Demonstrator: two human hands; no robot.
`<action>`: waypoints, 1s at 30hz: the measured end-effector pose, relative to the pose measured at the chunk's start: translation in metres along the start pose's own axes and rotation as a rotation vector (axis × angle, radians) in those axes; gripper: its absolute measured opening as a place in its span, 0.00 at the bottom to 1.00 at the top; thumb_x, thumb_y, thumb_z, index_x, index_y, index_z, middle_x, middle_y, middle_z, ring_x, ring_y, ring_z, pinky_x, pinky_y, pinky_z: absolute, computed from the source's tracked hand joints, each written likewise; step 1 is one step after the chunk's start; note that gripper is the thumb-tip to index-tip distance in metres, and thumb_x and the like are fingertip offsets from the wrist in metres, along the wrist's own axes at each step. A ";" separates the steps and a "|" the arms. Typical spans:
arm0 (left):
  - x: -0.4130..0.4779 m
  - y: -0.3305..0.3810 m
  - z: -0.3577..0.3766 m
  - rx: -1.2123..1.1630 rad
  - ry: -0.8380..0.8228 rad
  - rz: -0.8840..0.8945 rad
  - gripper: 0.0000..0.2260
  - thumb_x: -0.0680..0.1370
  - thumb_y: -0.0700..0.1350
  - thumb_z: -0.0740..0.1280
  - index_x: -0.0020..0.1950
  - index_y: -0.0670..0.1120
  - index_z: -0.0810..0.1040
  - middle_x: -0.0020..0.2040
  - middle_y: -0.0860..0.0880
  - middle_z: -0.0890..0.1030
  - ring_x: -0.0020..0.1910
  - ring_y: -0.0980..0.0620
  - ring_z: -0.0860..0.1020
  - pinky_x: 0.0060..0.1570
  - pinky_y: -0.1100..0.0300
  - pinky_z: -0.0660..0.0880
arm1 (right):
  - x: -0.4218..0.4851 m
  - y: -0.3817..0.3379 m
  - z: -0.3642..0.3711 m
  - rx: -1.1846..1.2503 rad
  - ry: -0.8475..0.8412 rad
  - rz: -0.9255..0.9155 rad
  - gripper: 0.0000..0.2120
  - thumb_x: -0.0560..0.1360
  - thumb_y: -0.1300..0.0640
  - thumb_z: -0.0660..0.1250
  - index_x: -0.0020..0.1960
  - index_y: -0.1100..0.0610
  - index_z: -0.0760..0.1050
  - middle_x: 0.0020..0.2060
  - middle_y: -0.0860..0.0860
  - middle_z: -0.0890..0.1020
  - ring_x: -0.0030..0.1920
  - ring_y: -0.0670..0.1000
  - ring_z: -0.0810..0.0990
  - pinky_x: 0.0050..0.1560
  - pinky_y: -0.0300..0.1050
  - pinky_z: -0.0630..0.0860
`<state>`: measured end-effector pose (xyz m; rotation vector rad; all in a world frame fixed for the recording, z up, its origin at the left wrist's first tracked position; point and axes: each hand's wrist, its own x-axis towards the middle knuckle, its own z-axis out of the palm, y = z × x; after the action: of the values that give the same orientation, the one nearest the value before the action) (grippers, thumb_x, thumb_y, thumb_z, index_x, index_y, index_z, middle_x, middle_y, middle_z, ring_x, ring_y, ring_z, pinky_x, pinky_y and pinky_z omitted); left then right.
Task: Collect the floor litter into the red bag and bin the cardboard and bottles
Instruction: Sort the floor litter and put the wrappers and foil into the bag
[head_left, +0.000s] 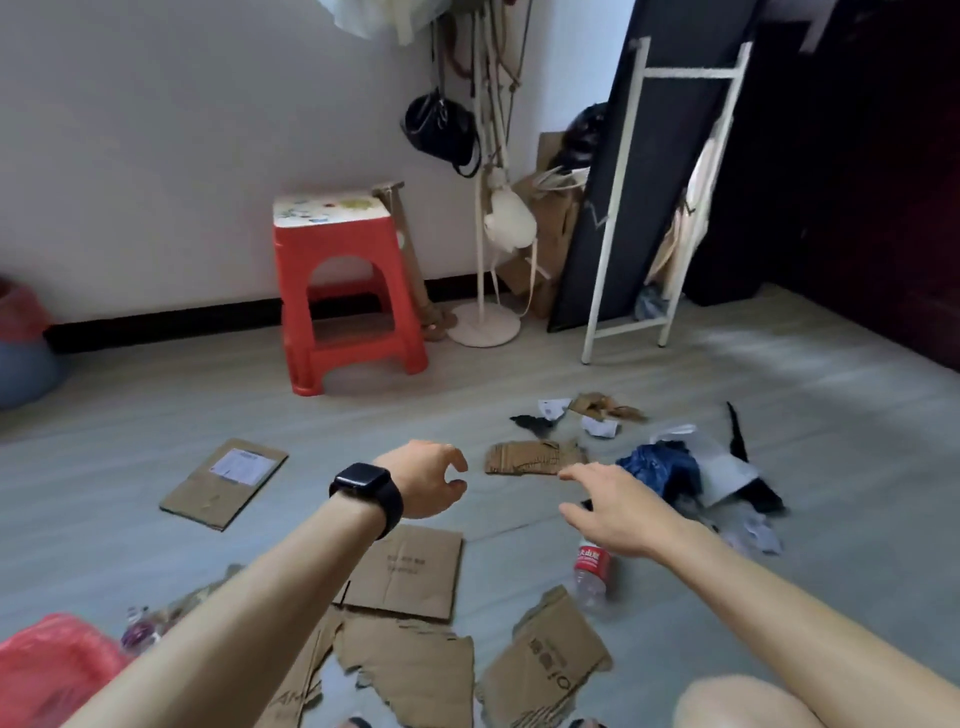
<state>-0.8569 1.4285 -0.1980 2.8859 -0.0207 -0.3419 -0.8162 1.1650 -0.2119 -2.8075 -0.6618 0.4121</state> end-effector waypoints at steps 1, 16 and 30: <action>0.008 0.008 0.008 0.000 -0.015 0.016 0.16 0.81 0.54 0.61 0.69 0.54 0.73 0.65 0.50 0.76 0.62 0.48 0.75 0.53 0.55 0.74 | -0.003 0.015 0.004 0.030 0.005 0.040 0.25 0.80 0.44 0.61 0.75 0.50 0.66 0.72 0.49 0.71 0.72 0.51 0.68 0.71 0.51 0.68; 0.157 -0.049 0.134 -0.028 -0.268 -0.153 0.19 0.81 0.54 0.60 0.71 0.56 0.70 0.67 0.51 0.73 0.64 0.48 0.74 0.59 0.55 0.73 | 0.144 0.103 0.106 0.252 -0.082 0.194 0.25 0.80 0.49 0.62 0.76 0.51 0.64 0.73 0.50 0.70 0.72 0.52 0.67 0.71 0.50 0.66; 0.333 -0.148 0.277 -0.017 -0.394 -0.358 0.51 0.68 0.69 0.70 0.77 0.63 0.36 0.79 0.46 0.38 0.76 0.32 0.44 0.69 0.36 0.63 | 0.420 0.174 0.186 0.187 0.049 0.347 0.33 0.78 0.41 0.64 0.77 0.55 0.61 0.75 0.55 0.64 0.73 0.61 0.65 0.73 0.57 0.63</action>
<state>-0.5998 1.4946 -0.5708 2.7469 0.4305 -0.9633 -0.4454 1.2368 -0.5265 -2.7391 -0.1138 0.4378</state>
